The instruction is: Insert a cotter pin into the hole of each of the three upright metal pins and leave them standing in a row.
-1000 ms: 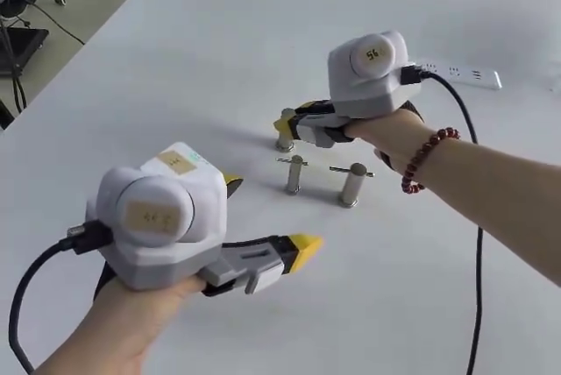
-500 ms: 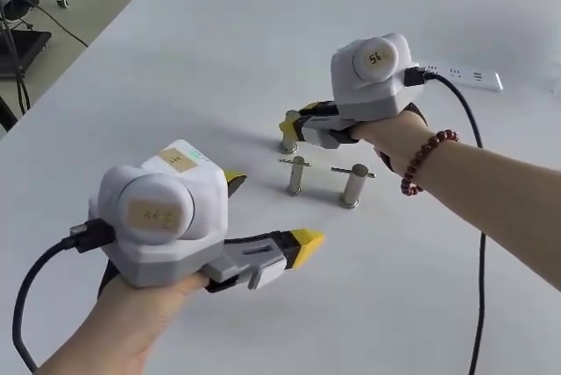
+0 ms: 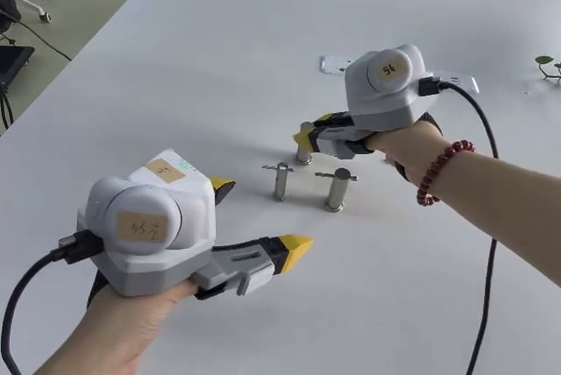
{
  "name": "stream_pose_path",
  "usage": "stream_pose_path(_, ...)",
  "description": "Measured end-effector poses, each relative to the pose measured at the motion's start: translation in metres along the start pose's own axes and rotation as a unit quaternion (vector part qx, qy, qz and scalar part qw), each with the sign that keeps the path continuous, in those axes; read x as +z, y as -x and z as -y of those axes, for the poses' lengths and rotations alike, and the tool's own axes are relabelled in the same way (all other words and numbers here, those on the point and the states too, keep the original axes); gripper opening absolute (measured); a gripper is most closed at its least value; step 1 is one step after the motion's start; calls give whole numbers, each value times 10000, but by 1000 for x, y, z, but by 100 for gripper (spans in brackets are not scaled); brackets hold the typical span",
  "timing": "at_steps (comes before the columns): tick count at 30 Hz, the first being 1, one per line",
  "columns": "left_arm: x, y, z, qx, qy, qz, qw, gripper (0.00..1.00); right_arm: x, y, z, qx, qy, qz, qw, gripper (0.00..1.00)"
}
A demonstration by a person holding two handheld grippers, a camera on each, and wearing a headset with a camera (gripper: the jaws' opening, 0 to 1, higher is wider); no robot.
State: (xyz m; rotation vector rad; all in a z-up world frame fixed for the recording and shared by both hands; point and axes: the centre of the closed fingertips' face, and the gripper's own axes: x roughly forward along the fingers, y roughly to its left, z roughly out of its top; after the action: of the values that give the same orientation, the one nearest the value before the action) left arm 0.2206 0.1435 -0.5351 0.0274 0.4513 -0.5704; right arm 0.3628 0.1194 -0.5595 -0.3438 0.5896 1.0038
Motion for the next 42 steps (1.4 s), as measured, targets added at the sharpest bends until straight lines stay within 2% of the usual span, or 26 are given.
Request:
stream_pose_path(14,1,1,-1,32,-53,11,10000,67,-29,43,28,-377,-217,-73,9990,8)
stream_pose_path(18,0,0,0,16,-66,-6,10000,67,-38,55,31,-461,-244,-106,9986,8)
stream_pose_path(34,-4,-1,2,-4,-103,-39,9999,67,-62,94,27,-524,-197,-192,9982,8)
stream_pose_path(42,-2,-1,2,10,-101,16,9999,66,-71,104,17,-371,-233,-176,9989,8)
